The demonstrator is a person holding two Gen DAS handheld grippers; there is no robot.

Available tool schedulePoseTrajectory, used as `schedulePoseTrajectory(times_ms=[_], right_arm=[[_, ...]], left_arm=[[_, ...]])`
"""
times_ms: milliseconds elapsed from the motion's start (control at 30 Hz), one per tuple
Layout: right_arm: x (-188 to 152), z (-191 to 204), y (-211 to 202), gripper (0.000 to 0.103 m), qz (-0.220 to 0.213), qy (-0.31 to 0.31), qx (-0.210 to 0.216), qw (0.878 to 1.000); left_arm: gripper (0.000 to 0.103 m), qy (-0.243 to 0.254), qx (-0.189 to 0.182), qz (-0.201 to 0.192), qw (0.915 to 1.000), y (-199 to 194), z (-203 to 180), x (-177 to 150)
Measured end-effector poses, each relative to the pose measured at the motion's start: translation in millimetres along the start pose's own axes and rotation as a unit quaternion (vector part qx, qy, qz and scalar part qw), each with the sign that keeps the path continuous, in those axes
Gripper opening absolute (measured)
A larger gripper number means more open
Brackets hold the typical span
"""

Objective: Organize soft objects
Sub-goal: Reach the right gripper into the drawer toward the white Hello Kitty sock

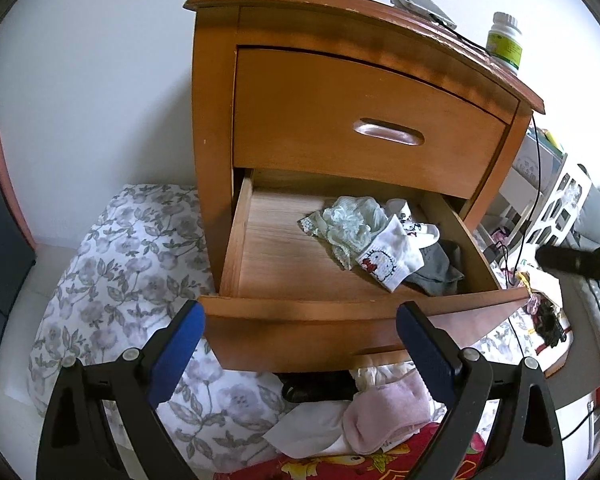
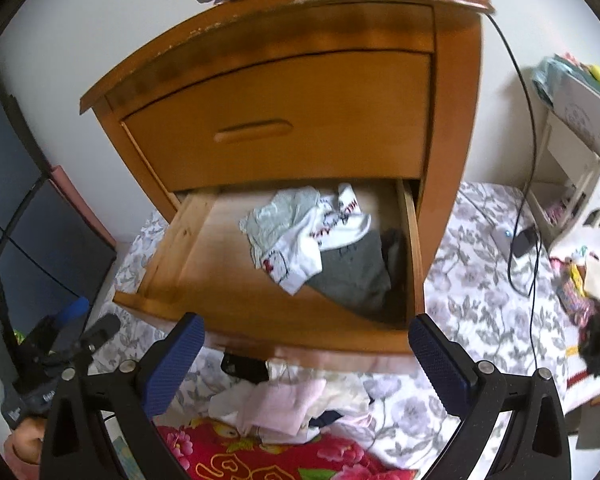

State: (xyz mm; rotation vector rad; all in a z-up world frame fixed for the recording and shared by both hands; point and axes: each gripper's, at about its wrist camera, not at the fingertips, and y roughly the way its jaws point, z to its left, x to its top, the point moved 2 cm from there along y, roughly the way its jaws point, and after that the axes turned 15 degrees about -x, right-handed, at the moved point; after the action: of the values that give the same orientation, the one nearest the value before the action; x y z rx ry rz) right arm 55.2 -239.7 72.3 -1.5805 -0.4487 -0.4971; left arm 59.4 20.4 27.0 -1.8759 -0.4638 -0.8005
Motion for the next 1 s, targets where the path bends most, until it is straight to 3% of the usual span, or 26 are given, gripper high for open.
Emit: schedulePoseTrajectory(times_ms=[400,1000], right_arm=[[46,11,35,0.103,0.019,-0.036,-0.006,0.999],[47,35,121,0.092,0.124,-0.083,-0.034,0.988]], left_arm=[[0.096,0.019,0.000,0.004,0.9998,10,4,5],[0.096,0.026,-0.002,0.027,0.9993,25,9,0]])
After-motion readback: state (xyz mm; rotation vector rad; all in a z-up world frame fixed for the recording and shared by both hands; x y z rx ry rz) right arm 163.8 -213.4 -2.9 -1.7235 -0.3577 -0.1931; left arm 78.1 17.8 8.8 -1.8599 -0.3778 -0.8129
